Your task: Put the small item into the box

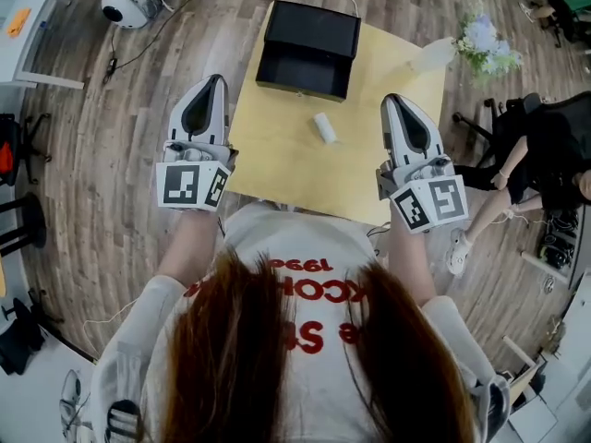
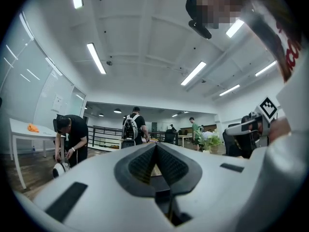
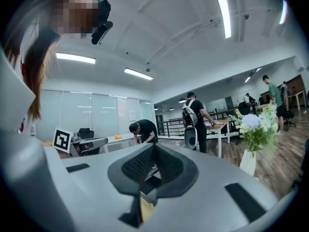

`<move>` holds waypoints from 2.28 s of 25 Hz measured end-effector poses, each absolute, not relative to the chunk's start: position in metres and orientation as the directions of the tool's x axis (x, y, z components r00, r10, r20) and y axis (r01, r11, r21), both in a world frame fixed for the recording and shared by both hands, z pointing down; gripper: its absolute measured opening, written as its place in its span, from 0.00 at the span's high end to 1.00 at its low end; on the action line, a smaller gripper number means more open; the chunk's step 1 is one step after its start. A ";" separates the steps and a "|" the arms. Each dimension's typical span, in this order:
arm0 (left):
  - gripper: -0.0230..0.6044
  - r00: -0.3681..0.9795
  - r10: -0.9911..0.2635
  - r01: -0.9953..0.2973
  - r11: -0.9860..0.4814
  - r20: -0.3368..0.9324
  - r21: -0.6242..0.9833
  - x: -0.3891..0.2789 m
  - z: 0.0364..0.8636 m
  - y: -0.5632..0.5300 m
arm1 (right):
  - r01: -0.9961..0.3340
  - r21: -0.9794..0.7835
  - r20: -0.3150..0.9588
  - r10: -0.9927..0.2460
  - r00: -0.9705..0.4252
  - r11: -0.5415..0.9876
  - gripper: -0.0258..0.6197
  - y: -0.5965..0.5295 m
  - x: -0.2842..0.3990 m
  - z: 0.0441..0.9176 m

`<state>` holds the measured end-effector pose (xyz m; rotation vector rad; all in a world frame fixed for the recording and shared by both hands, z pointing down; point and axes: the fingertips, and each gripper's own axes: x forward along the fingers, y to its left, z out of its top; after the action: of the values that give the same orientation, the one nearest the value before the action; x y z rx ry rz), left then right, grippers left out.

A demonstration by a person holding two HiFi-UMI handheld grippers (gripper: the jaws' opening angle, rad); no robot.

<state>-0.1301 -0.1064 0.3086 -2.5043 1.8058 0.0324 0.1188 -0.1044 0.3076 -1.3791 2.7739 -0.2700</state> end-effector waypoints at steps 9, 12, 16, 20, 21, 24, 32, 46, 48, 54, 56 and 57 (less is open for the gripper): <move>0.95 0.310 -0.950 -0.950 -0.309 -0.029 -0.042 -0.112 0.315 -0.135 | -0.759 -0.213 0.090 -0.761 -0.642 0.615 0.94 -0.132 0.116 0.330; 0.95 0.337 -0.941 -0.941 -0.337 -0.008 -0.025 -0.109 0.322 -0.143 | -0.778 -0.222 0.102 -0.780 -0.618 0.587 0.94 -0.135 0.116 0.332; 0.95 0.368 -0.930 -0.930 -0.368 0.018 -0.008 -0.107 0.332 -0.153 | -0.790 -0.236 0.143 -0.784 -0.603 0.565 0.94 -0.138 0.111 0.346; 0.95 0.382 -0.923 -0.924 -0.382 0.046 0.019 -0.107 0.349 -0.159 | -0.794 -0.241 0.217 -0.766 -0.605 0.559 0.94 -0.141 0.101 0.374; 0.95 0.384 -0.922 -0.923 -0.383 0.056 0.026 -0.107 0.355 -0.160 | -0.792 -0.244 0.243 -0.755 -0.608 0.560 0.94 -0.140 0.097 0.385; 0.95 0.388 -0.917 -0.921 -0.386 0.094 0.041 -0.108 0.373 -0.160 | -0.788 -0.252 0.341 -0.711 -0.615 0.562 0.94 -0.136 0.083 0.425; 0.95 0.399 -0.898 -0.917 -0.393 0.186 0.069 -0.118 0.410 -0.145 | -0.785 -0.260 0.601 -0.543 -0.587 0.562 0.78 -0.104 0.053 0.541; 0.95 0.390 -0.886 -0.920 -0.383 0.252 0.078 -0.129 0.430 -0.128 | -0.772 -0.126 0.803 -0.392 -0.448 0.623 0.61 -0.077 0.039 0.623; 0.95 0.388 -0.887 -0.921 -0.381 0.250 0.078 -0.130 0.430 -0.128 | -0.770 -0.118 0.805 -0.394 -0.444 0.627 0.66 -0.077 0.039 0.623; 0.95 0.390 -0.893 -0.920 -0.385 0.226 0.070 -0.131 0.420 -0.131 | -0.777 -0.128 0.769 -0.433 -0.470 0.616 0.74 -0.082 0.038 0.607; 0.95 0.391 -0.895 -0.920 -0.387 0.212 0.064 -0.131 0.418 -0.134 | -0.786 -0.139 0.730 -0.474 -0.493 0.602 0.74 -0.090 0.038 0.596; 0.95 0.391 -0.897 -0.920 -0.387 0.207 0.062 -0.133 0.417 -0.135 | -0.791 -0.147 0.705 -0.498 -0.505 0.593 0.74 -0.094 0.038 0.590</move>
<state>-0.1325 -0.1347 0.4170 -2.7554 1.8166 -0.2313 0.0376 -0.0943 0.5900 -1.5365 3.3272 -0.9291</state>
